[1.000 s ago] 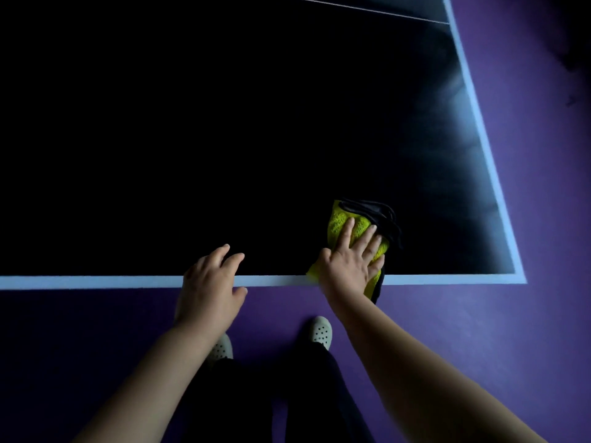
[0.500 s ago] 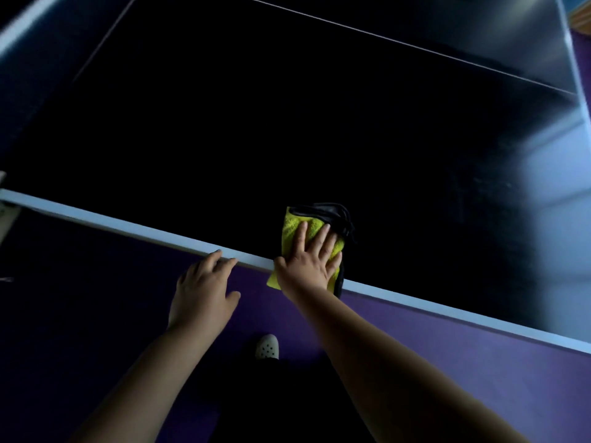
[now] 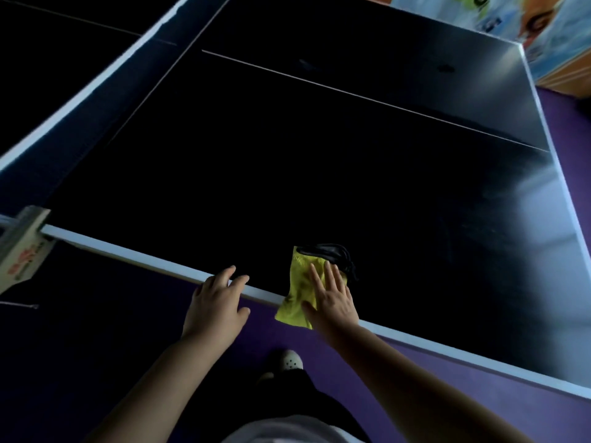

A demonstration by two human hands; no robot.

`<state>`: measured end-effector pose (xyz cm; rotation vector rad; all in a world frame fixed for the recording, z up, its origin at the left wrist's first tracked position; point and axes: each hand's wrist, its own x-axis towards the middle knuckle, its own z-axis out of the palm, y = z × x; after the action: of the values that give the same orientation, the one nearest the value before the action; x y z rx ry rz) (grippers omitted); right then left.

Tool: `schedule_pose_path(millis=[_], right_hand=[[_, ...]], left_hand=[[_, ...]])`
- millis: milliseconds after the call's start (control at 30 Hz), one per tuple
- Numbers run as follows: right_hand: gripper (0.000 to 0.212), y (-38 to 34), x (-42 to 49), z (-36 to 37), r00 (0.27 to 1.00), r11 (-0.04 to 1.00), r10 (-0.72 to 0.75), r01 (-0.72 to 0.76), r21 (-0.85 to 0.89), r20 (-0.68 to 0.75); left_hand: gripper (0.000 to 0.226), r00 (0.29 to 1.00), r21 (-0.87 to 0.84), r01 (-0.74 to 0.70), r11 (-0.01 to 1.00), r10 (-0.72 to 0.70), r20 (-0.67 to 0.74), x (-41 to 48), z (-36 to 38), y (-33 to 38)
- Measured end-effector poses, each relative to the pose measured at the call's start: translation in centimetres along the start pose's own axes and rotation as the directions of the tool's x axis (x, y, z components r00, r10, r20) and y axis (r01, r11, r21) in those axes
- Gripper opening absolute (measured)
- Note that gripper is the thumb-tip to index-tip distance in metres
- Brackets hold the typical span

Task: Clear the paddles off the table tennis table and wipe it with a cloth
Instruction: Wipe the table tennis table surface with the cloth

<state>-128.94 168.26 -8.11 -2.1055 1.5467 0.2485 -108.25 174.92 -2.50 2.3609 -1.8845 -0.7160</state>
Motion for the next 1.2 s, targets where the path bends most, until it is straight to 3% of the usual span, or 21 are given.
schedule_pose_path(millis=[200, 367, 500, 600, 667, 867, 967, 1200], right_hand=[[0.099, -0.7, 1.5, 1.4, 0.998, 0.995, -0.013, 0.019, -0.097, 0.063], [0.089, -0.7, 2.3, 2.0, 0.999, 0.981, 0.02, -0.01, -0.193, 0.046], [0.078, -1.0, 3.1, 2.8, 0.99, 0.963, 0.142, -0.136, -0.232, 0.008], [0.08, -2.8, 3.5, 2.7, 0.965, 0.949, 0.246, -0.259, -0.182, -0.09], [0.077, -3.8, 4.2, 3.3, 0.94, 0.93, 0.333, -0.341, -0.141, -0.079], [0.075, -13.0, 6.4, 4.8, 0.835, 0.842, 0.538, -0.528, 0.107, -0.111], [0.075, -19.3, 8.8, 6.0, 0.851, 0.857, 0.512, -0.496, 0.141, -0.114], [0.078, -32.6, 15.0, 8.0, 0.919, 0.919, 0.386, -0.376, 0.12, -0.076]], left_hand=[[0.059, 0.998, 0.025, 0.007, 1.0, -0.005, -0.062, 1.9, -2.3, -0.6], [0.06, 0.998, 0.027, 0.009, 1.0, -0.007, -0.067, 2.8, -3.0, -2.6], [0.061, 0.998, 0.028, -0.032, 0.999, 0.033, -0.046, 4.4, -4.1, -5.8], [0.06, 0.995, 0.031, -0.092, 0.995, 0.093, -0.044, 5.9, -5.4, -9.3], [0.059, 0.99, 0.053, -0.134, 0.99, 0.136, -0.04, 6.8, -6.5, -12.2], [0.059, 0.976, 0.117, -0.218, 0.969, 0.217, 0.022, 8.3, -9.8, -22.0], [0.059, 0.971, 0.16, -0.237, 0.958, 0.234, 0.037, 8.5, -11.7, -26.5], [0.054, 0.953, 0.275, -0.187, 0.943, 0.243, -0.184, 8.2, -16.0, -35.7]])
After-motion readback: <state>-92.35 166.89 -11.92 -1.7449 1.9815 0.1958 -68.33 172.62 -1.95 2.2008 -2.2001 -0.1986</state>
